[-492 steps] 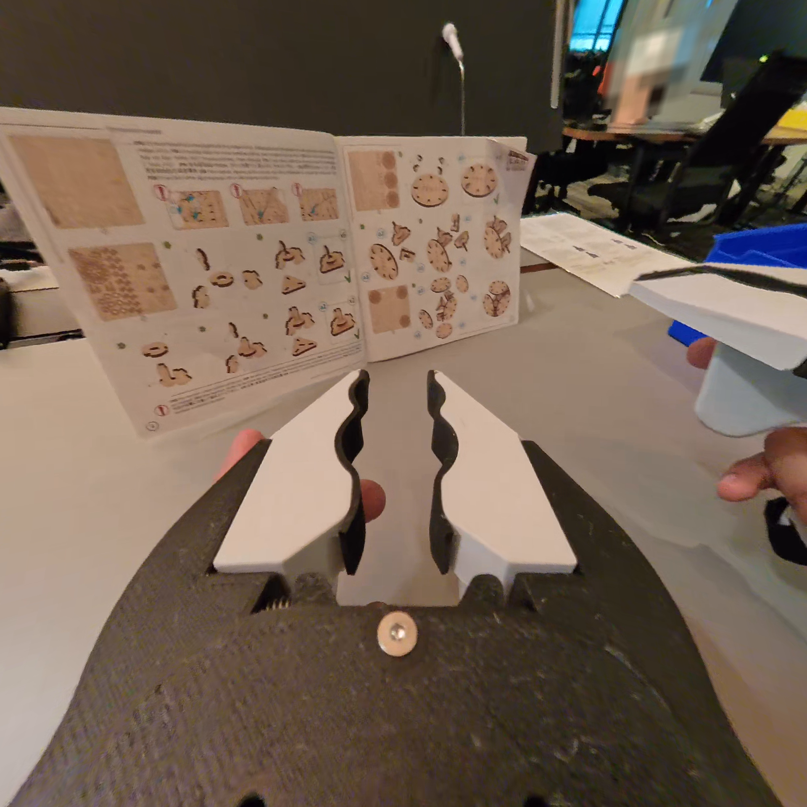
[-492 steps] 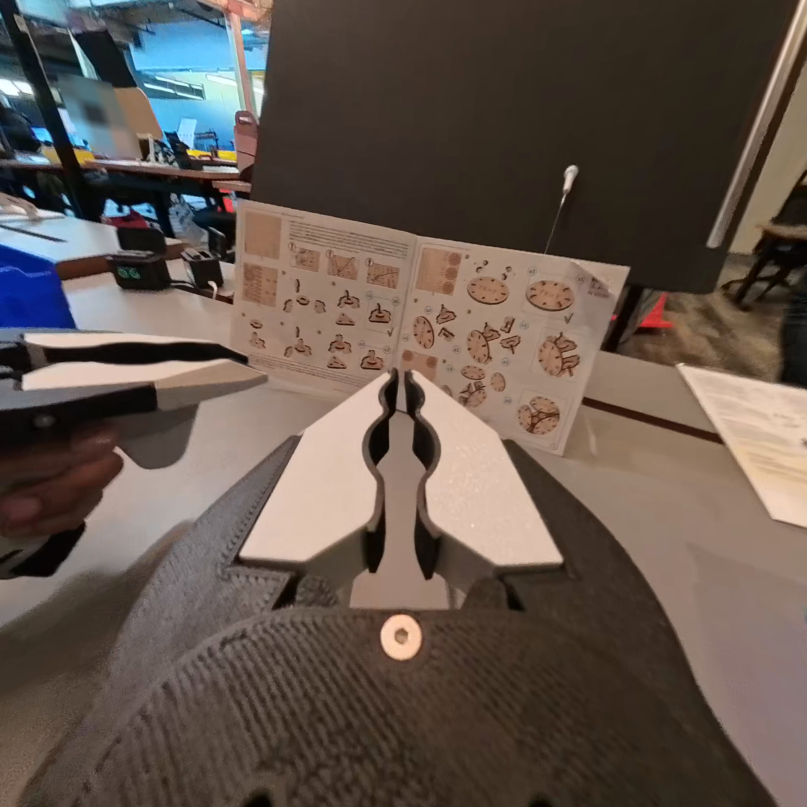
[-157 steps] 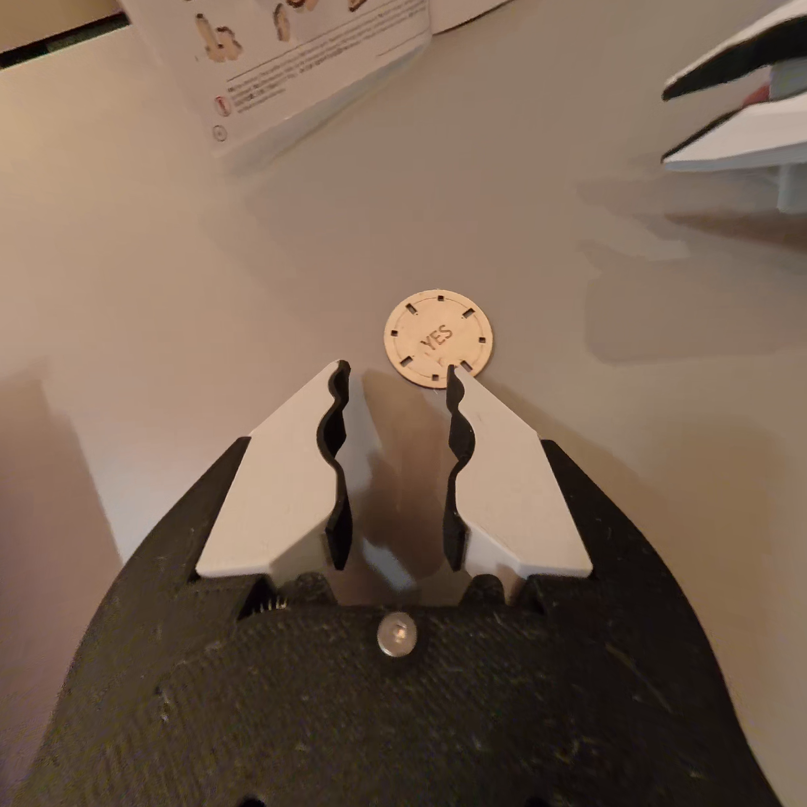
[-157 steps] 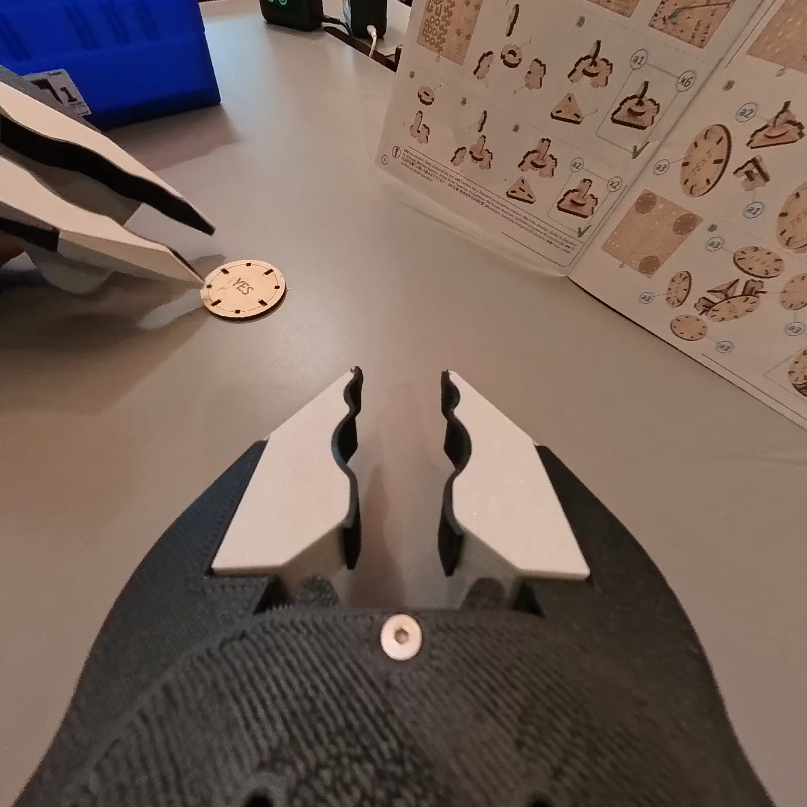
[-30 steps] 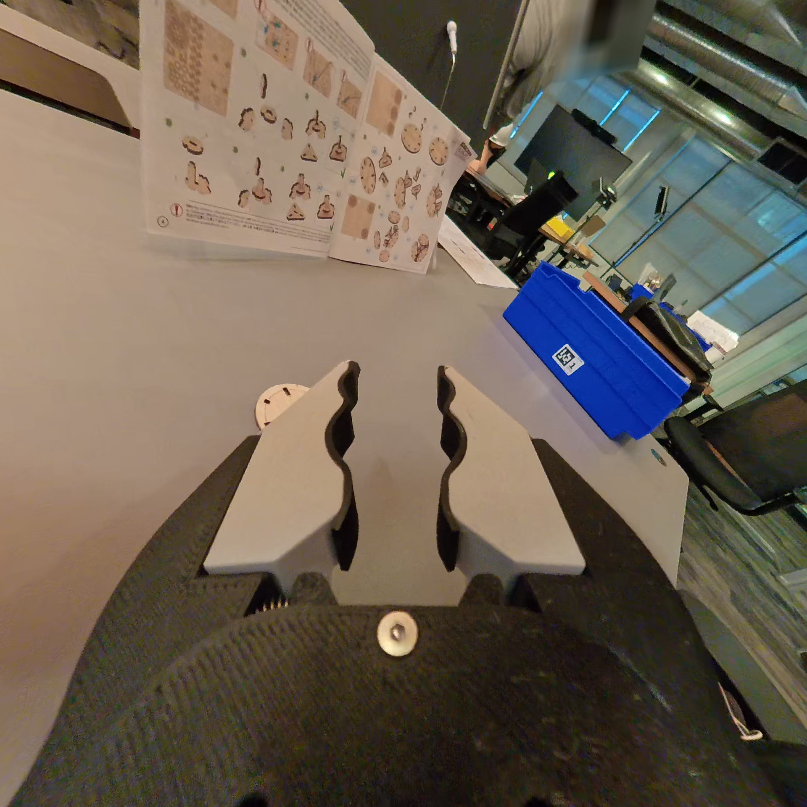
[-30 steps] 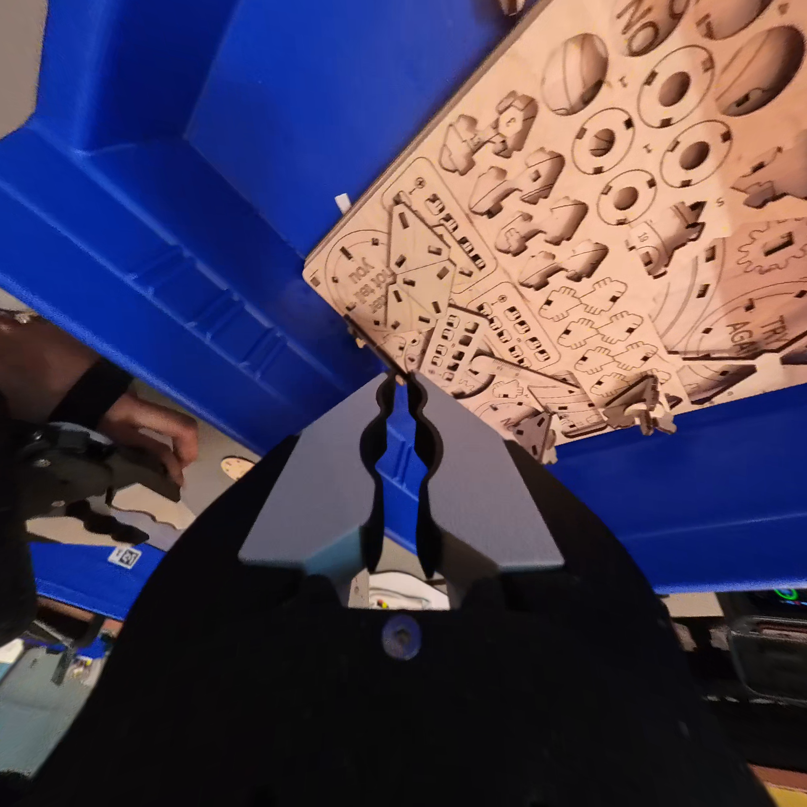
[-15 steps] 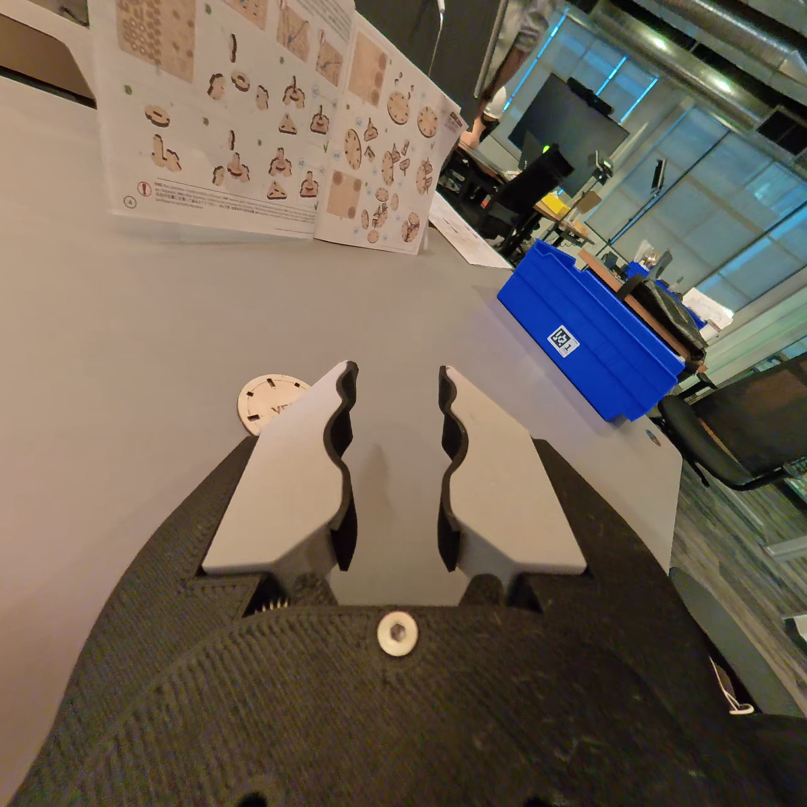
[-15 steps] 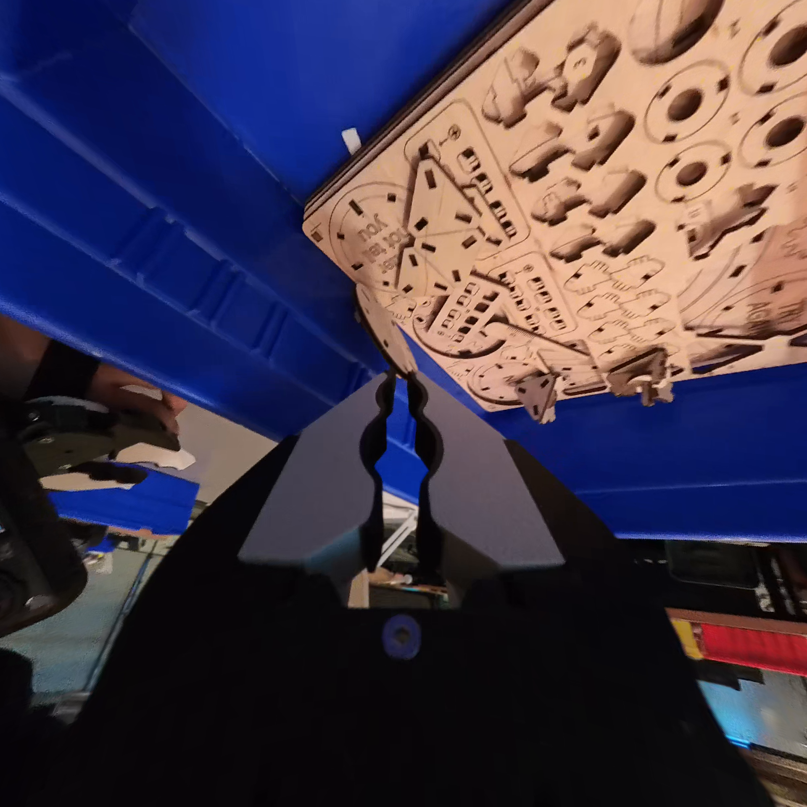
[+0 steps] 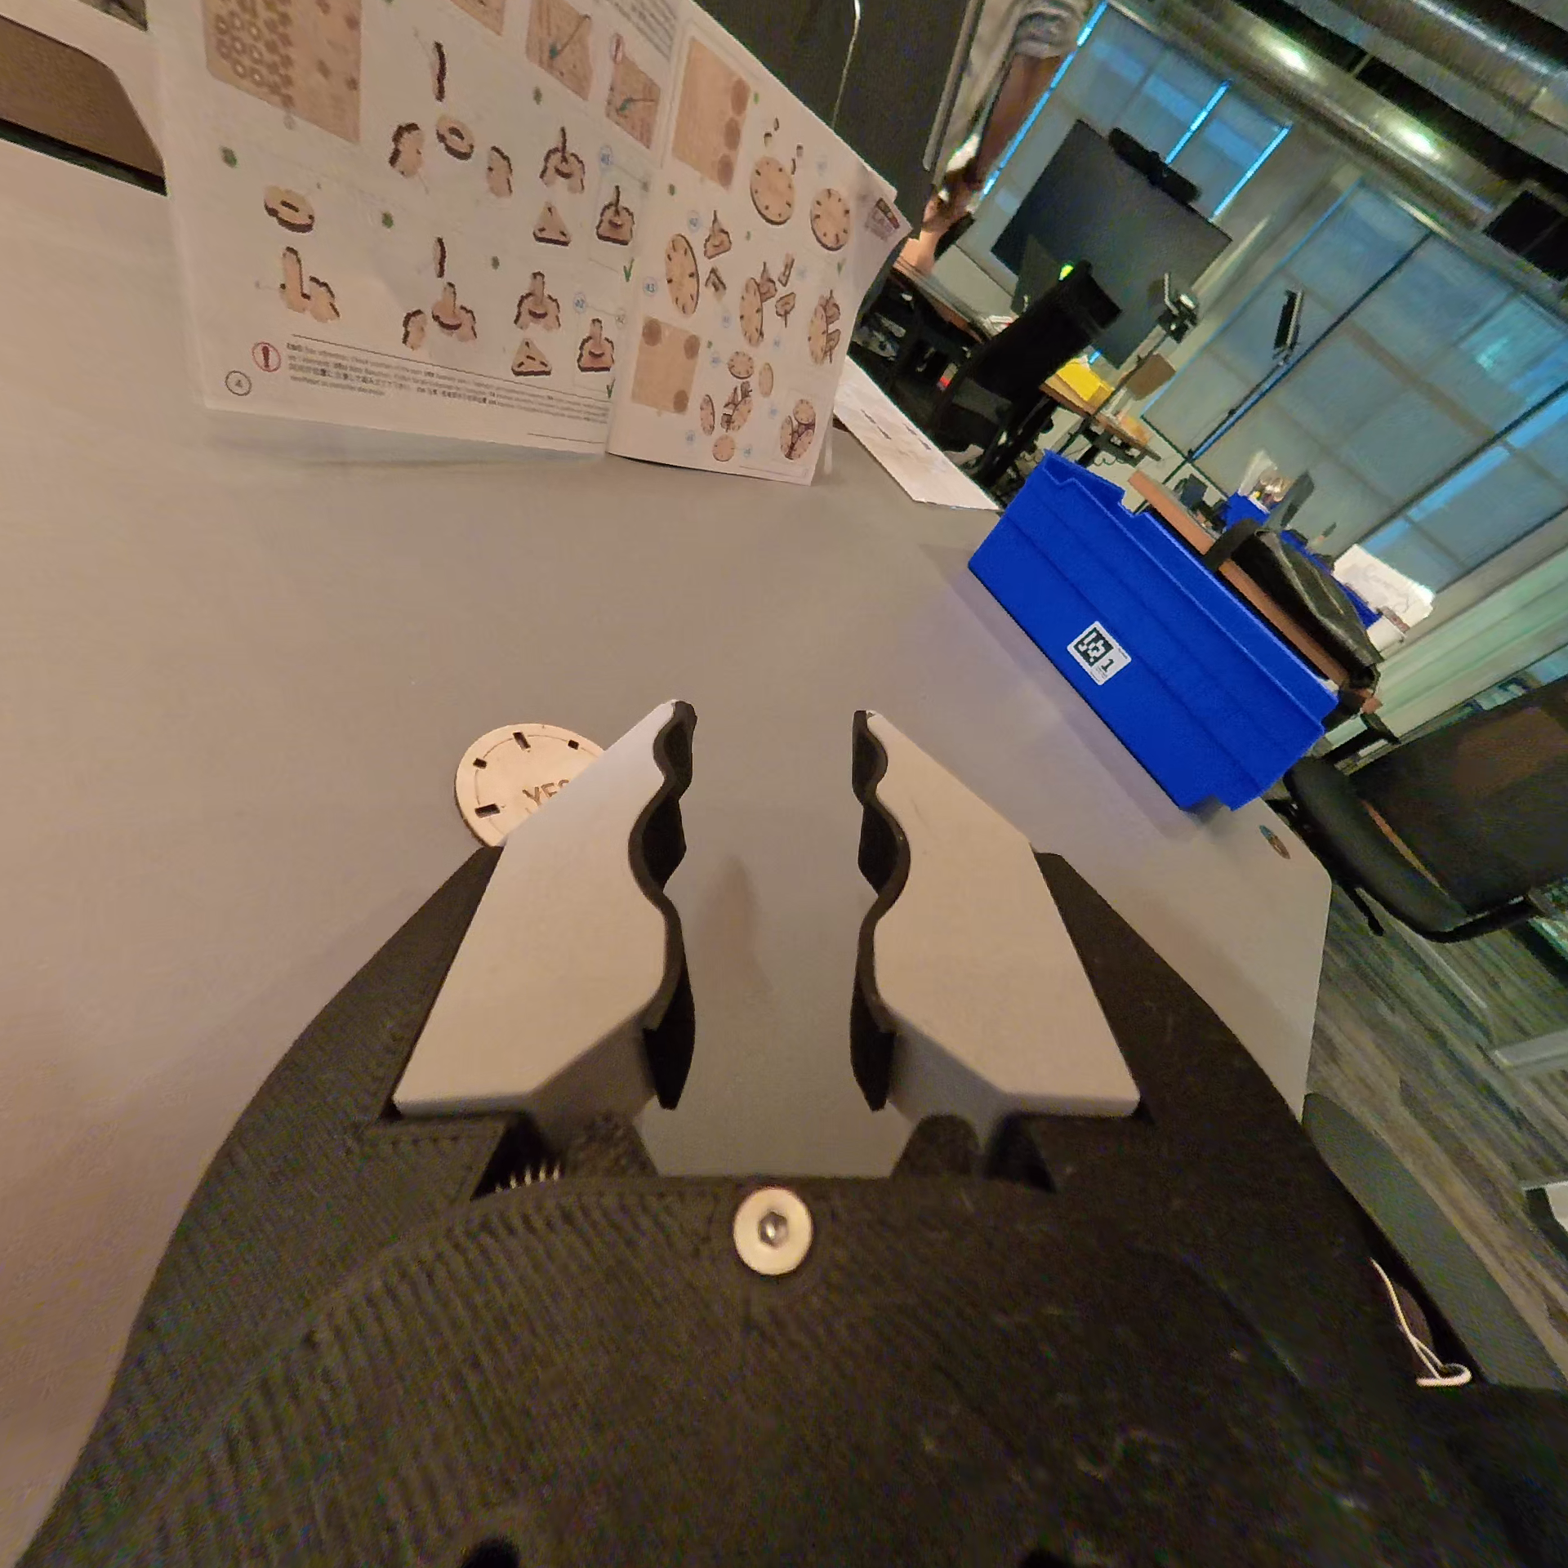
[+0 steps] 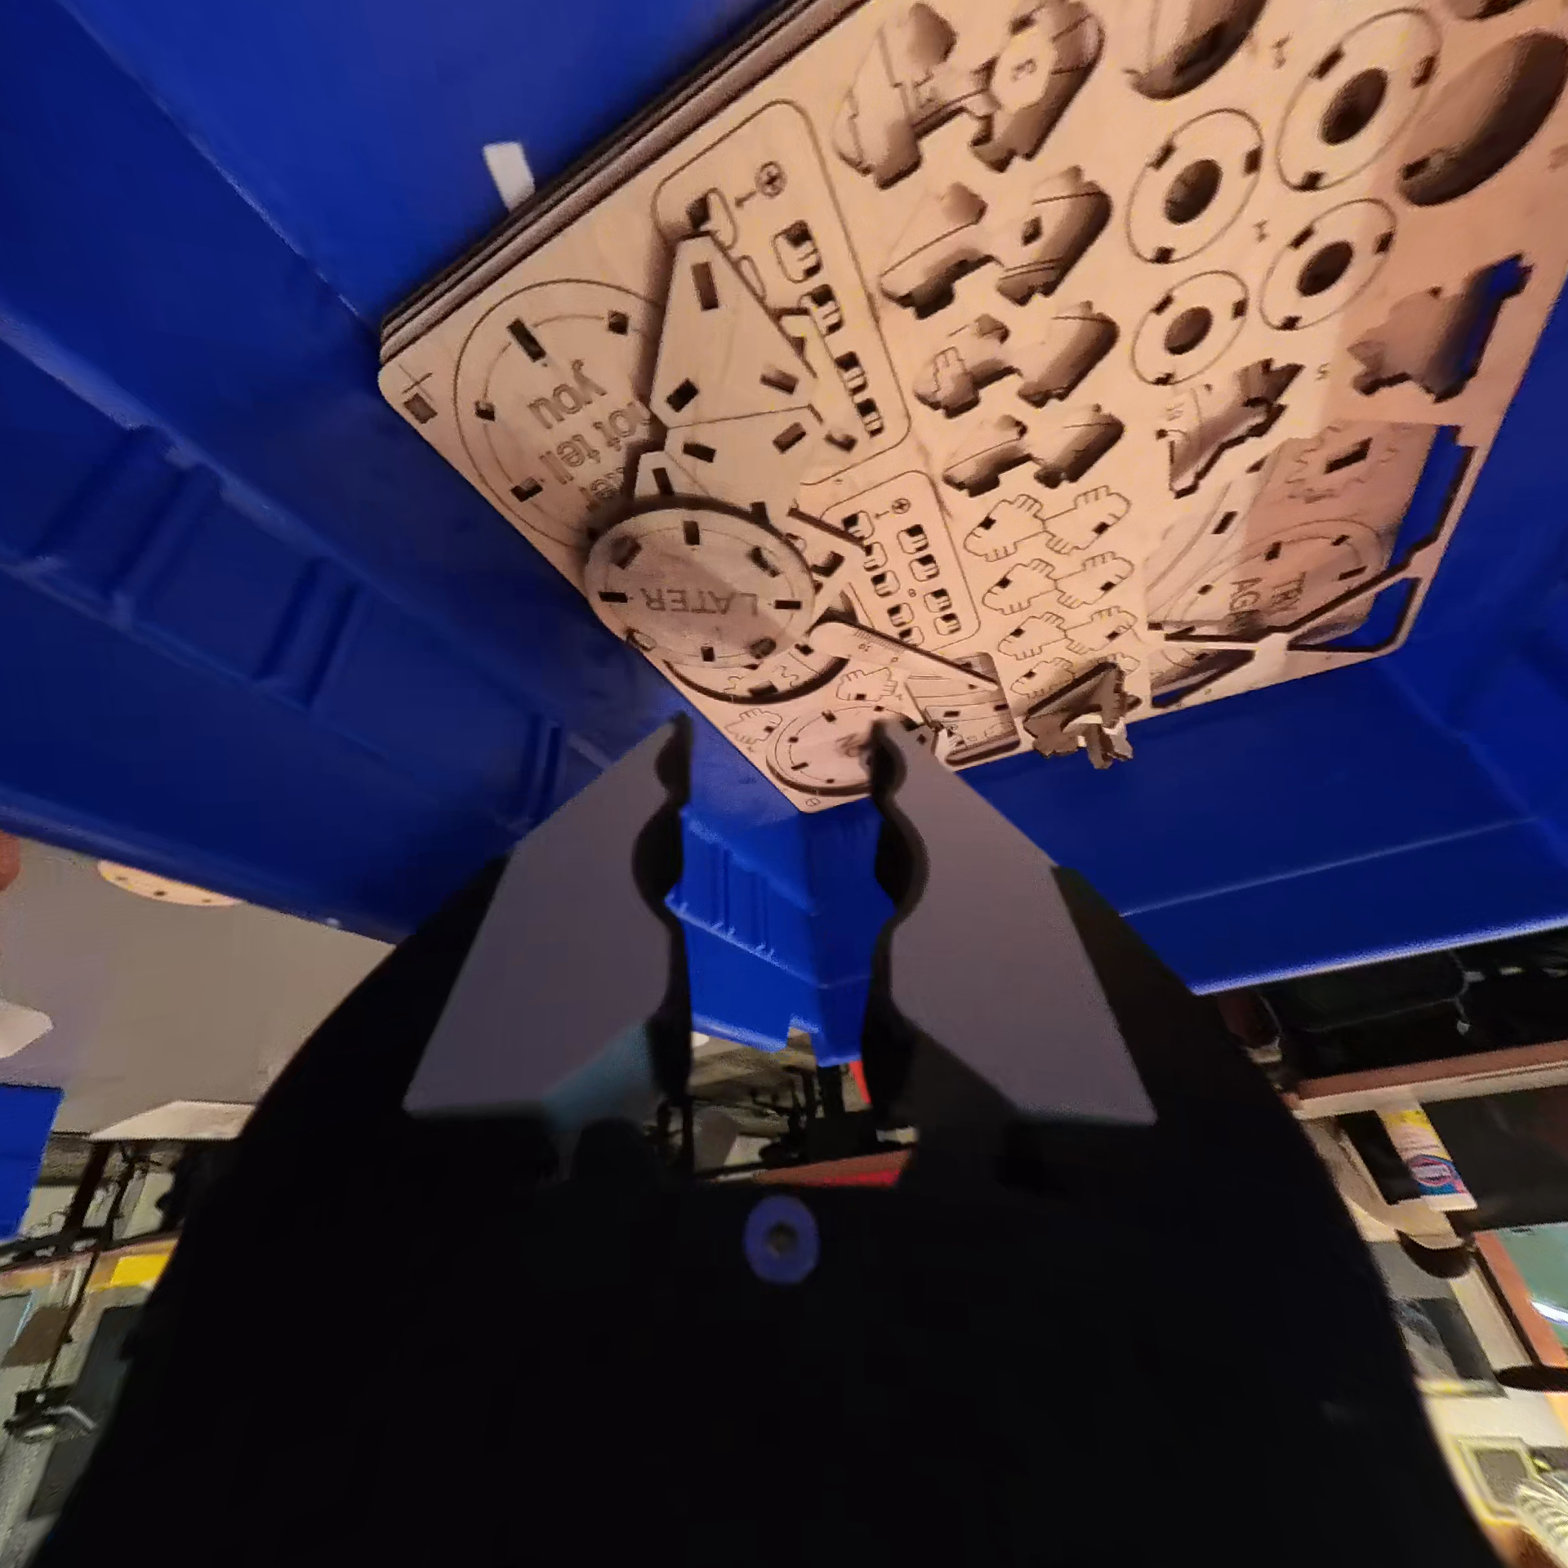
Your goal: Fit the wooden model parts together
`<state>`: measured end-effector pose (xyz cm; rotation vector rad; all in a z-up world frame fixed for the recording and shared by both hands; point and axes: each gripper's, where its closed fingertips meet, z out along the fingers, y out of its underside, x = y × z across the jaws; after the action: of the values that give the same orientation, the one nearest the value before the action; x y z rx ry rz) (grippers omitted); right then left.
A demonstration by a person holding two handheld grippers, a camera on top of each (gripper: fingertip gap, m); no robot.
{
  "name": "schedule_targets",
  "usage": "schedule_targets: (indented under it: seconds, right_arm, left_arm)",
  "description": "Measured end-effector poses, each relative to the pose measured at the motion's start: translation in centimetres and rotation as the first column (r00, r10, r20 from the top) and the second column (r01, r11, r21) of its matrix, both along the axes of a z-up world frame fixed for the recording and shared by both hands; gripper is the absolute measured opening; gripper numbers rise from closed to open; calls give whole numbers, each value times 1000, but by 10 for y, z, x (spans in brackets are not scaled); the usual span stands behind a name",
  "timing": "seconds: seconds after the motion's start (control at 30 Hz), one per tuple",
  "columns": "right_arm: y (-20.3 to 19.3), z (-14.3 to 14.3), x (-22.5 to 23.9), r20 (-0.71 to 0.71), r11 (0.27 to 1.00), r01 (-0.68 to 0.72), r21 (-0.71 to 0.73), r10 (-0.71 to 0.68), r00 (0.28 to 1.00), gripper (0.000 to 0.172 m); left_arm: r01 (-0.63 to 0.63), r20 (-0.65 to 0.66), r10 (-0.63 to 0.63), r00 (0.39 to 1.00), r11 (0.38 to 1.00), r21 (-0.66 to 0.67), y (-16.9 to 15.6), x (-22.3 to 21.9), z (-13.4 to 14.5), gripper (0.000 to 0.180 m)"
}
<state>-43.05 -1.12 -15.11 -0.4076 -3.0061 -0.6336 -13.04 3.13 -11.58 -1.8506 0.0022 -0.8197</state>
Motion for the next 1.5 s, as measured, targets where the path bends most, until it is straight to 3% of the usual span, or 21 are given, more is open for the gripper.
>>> schedule_targets:
  seconds: [0.03,0.17,0.5,0.63,0.97,1.2,1.37,1.5]
  right_arm:
    - [0,0,-2,-8,1000,13,-11,-13,1000,50]
    - [-13,-7,-1,12,990,63,-123,-62,998,58]
    - [-19,-29,6,77,967,150,-207,-136,988,55]
    - [-20,-26,7,54,967,150,-207,-142,988,42]
    - [-26,13,1,-37,932,153,-328,-175,984,1]
    - [-23,58,21,-25,823,281,-493,-337,941,1]
    - [-3,114,45,-163,687,305,-660,-527,834,1]
    - [41,163,92,-272,522,287,-803,-750,603,1]
  left_arm:
    - [0,-2,0,1000,1000,0,0,0,0,36]
    - [1,-6,-1,1000,1000,-1,0,1,-1,36]
    - [3,2,-3,1000,1000,-2,0,1,0,36]
    - [5,8,-5,1000,1000,-5,0,1,0,36]
    - [3,6,-3,1000,1000,-10,1,1,-1,36]
    - [-1,11,1,1000,1000,-16,0,-2,-3,36]
    - [-9,-1,9,1000,1000,-18,1,-4,-4,36]
    - [-16,-13,15,1000,1000,-16,1,-4,-5,36]
